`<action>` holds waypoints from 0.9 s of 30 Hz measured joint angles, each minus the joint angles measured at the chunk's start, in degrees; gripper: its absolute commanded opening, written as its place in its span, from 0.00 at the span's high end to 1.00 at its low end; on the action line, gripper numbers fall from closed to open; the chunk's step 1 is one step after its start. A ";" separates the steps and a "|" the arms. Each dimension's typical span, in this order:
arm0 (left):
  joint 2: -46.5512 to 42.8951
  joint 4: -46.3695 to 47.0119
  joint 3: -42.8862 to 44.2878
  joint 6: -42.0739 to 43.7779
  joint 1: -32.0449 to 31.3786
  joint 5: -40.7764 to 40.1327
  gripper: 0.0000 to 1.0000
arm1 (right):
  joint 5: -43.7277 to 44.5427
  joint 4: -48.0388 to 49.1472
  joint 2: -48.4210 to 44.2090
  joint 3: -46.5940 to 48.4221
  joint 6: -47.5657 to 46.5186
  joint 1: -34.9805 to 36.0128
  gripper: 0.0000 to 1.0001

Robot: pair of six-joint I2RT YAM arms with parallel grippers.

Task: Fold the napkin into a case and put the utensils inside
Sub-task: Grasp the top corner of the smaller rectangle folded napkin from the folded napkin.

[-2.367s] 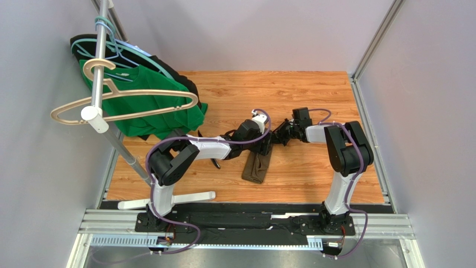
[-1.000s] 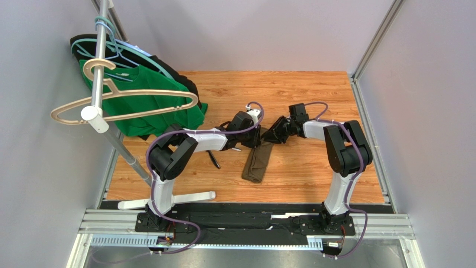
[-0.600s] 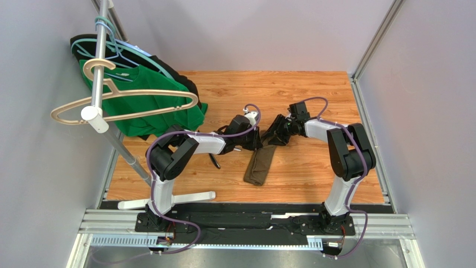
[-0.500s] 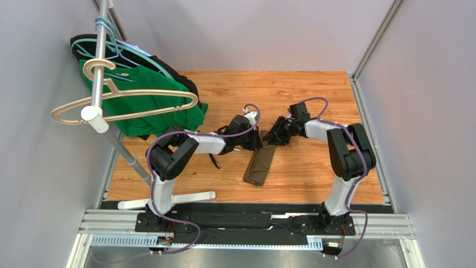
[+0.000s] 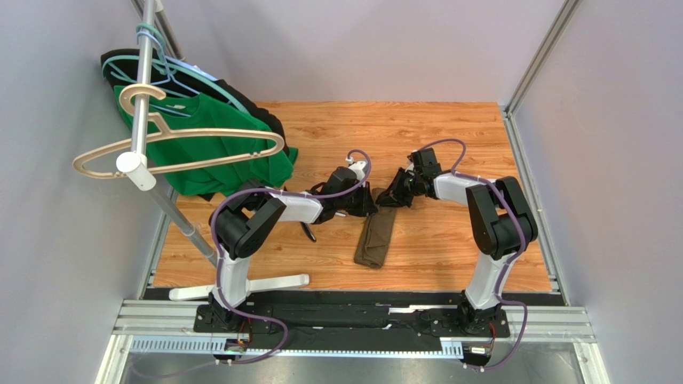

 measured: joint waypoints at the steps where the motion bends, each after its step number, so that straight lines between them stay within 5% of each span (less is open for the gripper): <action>1: 0.00 0.13 -0.04 -0.13 -0.02 -0.07 1.00 | -0.17 0.17 0.13 0.00 0.09 0.00 1.00; 4: 0.00 0.15 -0.04 -0.37 -0.24 -0.50 0.98 | -1.18 1.42 1.22 0.00 1.16 0.00 1.00; 8: 0.00 -0.07 -0.04 -0.42 -0.39 -1.16 0.52 | -1.46 2.01 1.57 -0.04 1.92 0.00 1.00; 10: -0.20 -0.02 -0.04 -0.74 -0.50 -0.98 0.43 | -1.42 2.19 1.57 -0.09 1.92 -0.02 1.00; 20: -2.91 -7.21 0.13 -0.37 0.94 -1.68 0.63 | -1.73 3.10 1.77 -0.22 1.16 -0.02 1.00; 27: -2.62 -11.56 2.84 0.00 2.84 -1.60 0.63 | -1.77 3.48 1.77 -0.22 0.04 -0.39 1.00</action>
